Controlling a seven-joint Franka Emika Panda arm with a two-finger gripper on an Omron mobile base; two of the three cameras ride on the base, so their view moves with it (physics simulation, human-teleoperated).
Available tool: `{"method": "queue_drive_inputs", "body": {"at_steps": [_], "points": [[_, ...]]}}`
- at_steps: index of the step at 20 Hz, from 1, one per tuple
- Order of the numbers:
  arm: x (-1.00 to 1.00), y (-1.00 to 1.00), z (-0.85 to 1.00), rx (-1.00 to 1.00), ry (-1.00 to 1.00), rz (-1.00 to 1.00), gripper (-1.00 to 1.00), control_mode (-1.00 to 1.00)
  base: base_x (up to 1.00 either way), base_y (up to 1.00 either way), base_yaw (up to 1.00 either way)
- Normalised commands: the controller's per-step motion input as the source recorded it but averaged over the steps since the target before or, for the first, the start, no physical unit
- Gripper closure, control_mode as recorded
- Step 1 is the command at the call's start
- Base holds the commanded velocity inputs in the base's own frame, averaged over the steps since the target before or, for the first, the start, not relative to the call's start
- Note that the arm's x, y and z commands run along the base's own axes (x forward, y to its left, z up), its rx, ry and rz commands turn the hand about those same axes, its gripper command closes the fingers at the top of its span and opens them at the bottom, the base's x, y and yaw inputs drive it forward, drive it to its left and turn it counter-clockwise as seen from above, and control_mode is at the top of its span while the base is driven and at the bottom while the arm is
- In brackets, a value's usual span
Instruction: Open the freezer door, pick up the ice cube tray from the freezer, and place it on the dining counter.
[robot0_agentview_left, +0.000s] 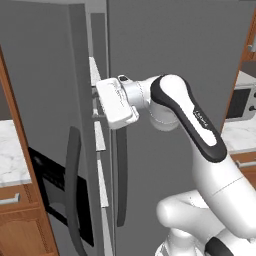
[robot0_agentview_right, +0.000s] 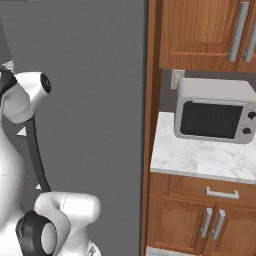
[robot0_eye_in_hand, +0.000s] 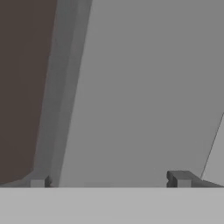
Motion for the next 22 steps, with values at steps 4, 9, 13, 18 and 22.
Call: {"method": "queue_drive_inputs", "body": {"at_steps": [4,9,13,18,22], "points": [[0.0,0.53,0.0,0.0,-0.01,0.0,-1.0,-1.0,0.0,0.0,0.0],[0.0,0.55,0.0,0.0,-0.01,0.0,-1.0,-1.0,0.0,0.0,0.0],[0.0,0.49,0.0,0.0,0.0,0.0,-1.0,-1.0,0.0,0.0,0.0],[0.0,0.49,0.0,0.0,0.0,0.0,-1.0,-1.0,0.0,0.0,0.0],[0.0,0.53,0.0,0.0,0.0,0.0,-1.0,-1.0,0.0,0.0,0.0]]}}
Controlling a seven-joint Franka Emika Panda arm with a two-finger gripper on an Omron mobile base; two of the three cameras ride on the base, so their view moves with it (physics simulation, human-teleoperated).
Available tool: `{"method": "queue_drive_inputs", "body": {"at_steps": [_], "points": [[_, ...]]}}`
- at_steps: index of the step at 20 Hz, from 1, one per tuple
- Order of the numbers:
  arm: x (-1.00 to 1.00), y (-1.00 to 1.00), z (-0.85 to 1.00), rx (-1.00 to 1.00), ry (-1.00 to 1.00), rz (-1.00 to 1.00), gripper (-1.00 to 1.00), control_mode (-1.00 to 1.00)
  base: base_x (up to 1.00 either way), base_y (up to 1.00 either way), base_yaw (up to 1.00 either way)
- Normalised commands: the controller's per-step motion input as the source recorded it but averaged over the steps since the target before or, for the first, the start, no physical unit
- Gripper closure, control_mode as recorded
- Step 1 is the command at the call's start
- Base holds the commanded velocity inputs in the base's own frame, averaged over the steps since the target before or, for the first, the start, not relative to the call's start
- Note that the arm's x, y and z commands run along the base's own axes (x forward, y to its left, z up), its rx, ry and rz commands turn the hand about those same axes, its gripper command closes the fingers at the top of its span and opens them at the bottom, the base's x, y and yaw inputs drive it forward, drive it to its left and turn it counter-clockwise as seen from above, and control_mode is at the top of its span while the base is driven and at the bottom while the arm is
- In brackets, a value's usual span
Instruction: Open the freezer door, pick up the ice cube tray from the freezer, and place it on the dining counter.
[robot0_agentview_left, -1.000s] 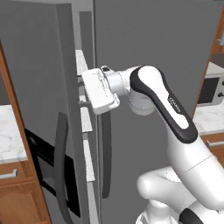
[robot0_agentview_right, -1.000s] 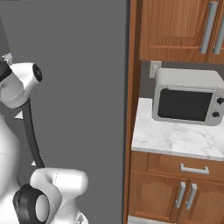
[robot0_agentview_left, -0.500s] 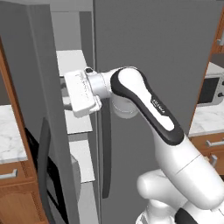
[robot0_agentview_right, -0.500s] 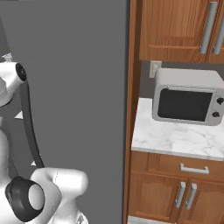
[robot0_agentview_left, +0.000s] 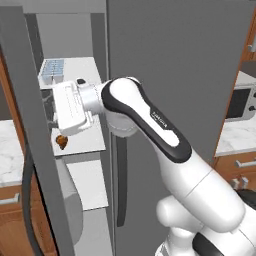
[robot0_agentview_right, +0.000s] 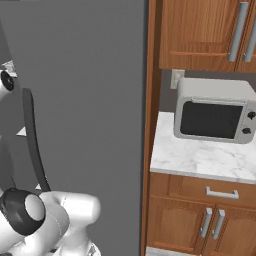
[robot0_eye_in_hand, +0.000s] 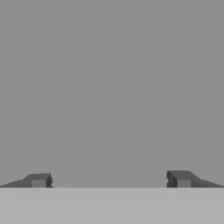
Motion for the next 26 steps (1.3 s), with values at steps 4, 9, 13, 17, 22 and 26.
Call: {"method": "queue_drive_inputs", "body": {"at_steps": [4,9,13,17,22,26], "points": [[0.0,0.55,0.0,0.0,0.0,0.0,-1.0,-1.0,0.0,0.0,0.0],[0.0,0.46,0.0,0.0,0.0,0.0,-1.0,-1.0,0.0,0.0,0.0],[0.0,0.4,0.0,0.0,0.0,0.0,-1.0,-1.0,0.0,0.0,0.0],[-0.01,0.42,0.0,0.0,0.0,0.0,-1.0,-1.0,0.0,0.0,0.0],[-0.11,0.08,0.02,0.0,0.0,0.0,-1.0,-1.0,0.0,0.0,0.0],[-0.24,-0.38,0.11,0.0,0.0,-0.01,-1.0,-1.0,0.0,0.0,0.0]]}}
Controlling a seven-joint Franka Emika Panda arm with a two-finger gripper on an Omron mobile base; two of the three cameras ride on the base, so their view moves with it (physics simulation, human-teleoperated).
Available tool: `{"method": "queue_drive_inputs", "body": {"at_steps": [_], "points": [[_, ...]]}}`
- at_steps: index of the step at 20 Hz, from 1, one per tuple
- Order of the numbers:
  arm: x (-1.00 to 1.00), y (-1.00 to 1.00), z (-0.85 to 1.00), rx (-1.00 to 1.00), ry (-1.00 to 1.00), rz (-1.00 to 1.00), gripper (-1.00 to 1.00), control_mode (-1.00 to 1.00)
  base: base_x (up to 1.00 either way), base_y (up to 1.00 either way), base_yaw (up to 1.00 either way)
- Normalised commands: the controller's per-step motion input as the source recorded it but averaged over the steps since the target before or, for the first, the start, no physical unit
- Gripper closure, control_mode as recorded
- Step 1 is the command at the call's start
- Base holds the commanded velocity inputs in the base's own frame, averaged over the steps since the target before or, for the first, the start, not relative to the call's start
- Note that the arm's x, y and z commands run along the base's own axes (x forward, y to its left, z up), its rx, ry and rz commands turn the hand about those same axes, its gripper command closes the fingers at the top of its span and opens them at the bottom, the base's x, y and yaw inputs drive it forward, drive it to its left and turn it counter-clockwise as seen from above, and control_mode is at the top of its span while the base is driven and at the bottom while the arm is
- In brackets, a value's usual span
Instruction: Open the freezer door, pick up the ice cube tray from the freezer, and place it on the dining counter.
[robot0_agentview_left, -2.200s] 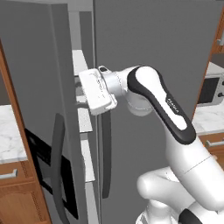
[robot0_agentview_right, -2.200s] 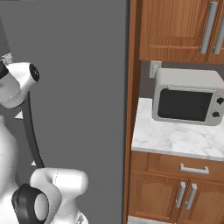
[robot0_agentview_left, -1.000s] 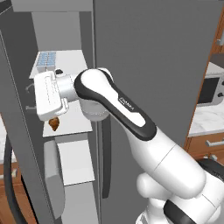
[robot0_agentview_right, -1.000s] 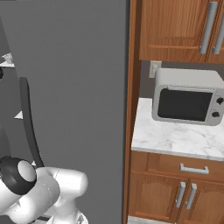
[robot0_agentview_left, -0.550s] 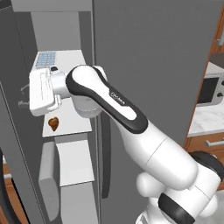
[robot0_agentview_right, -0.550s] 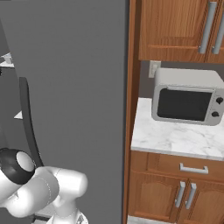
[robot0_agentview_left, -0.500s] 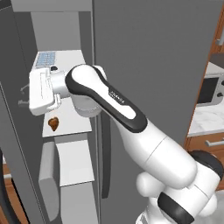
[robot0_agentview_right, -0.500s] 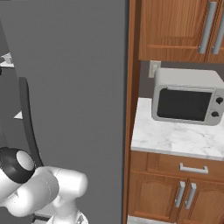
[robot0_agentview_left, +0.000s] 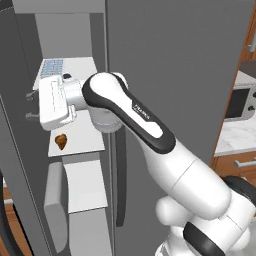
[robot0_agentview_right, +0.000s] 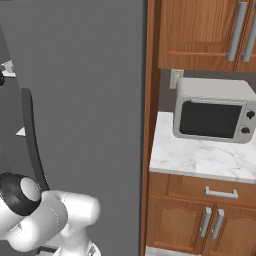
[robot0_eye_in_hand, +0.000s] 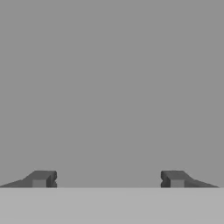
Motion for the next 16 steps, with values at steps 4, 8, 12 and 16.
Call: {"method": "queue_drive_inputs", "body": {"at_steps": [4,8,12,16], "points": [[-0.36,-0.58,0.23,0.0,0.0,-0.05,-1.0,-1.0,0.0,0.0,0.0],[-0.46,-0.59,0.22,0.0,0.0,-0.09,-1.0,-1.0,0.0,0.0,0.0],[-0.54,-0.61,0.2,0.0,0.0,-0.1,-1.0,-1.0,0.0,0.0,0.0],[-0.54,-0.69,0.1,-0.02,0.0,-0.13,-1.0,-1.0,0.0,0.0,0.0]]}}
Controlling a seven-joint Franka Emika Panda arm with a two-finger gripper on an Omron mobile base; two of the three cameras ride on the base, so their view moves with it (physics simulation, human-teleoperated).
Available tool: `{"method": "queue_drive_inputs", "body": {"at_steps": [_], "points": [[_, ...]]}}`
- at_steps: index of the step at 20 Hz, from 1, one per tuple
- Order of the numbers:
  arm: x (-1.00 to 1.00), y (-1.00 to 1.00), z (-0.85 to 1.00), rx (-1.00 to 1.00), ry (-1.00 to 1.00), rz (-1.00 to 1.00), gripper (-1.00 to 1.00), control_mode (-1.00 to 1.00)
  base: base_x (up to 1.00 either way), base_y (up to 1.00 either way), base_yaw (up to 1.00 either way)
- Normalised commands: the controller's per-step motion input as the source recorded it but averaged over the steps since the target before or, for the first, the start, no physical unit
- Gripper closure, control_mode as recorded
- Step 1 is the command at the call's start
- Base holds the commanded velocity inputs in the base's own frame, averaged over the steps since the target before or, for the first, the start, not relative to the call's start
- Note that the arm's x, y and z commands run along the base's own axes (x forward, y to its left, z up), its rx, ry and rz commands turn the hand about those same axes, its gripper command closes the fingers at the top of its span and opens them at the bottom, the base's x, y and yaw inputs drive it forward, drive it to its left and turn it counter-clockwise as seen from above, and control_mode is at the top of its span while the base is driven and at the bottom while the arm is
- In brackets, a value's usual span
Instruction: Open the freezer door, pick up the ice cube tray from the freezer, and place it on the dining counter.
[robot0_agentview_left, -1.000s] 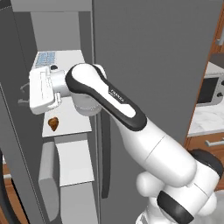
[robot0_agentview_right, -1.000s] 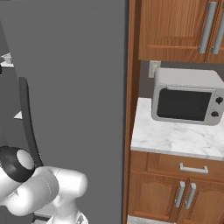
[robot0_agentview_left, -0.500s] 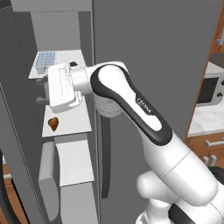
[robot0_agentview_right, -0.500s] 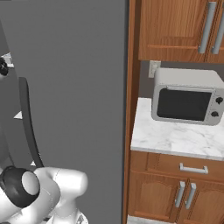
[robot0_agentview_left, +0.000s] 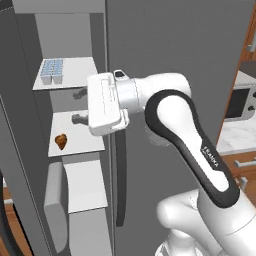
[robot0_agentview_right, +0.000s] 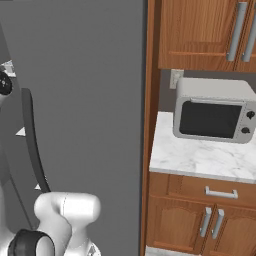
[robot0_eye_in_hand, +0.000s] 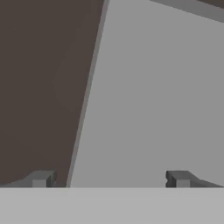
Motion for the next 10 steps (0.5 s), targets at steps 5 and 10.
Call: {"method": "queue_drive_inputs", "body": {"at_steps": [5,10], "points": [[-0.48,-0.78,0.11,-0.01,0.01,-0.2,-1.0,-1.0,0.0,0.0,0.0],[-0.46,-0.81,0.08,-0.01,0.04,-0.23,-1.0,-1.0,0.0,0.0,0.0]]}}
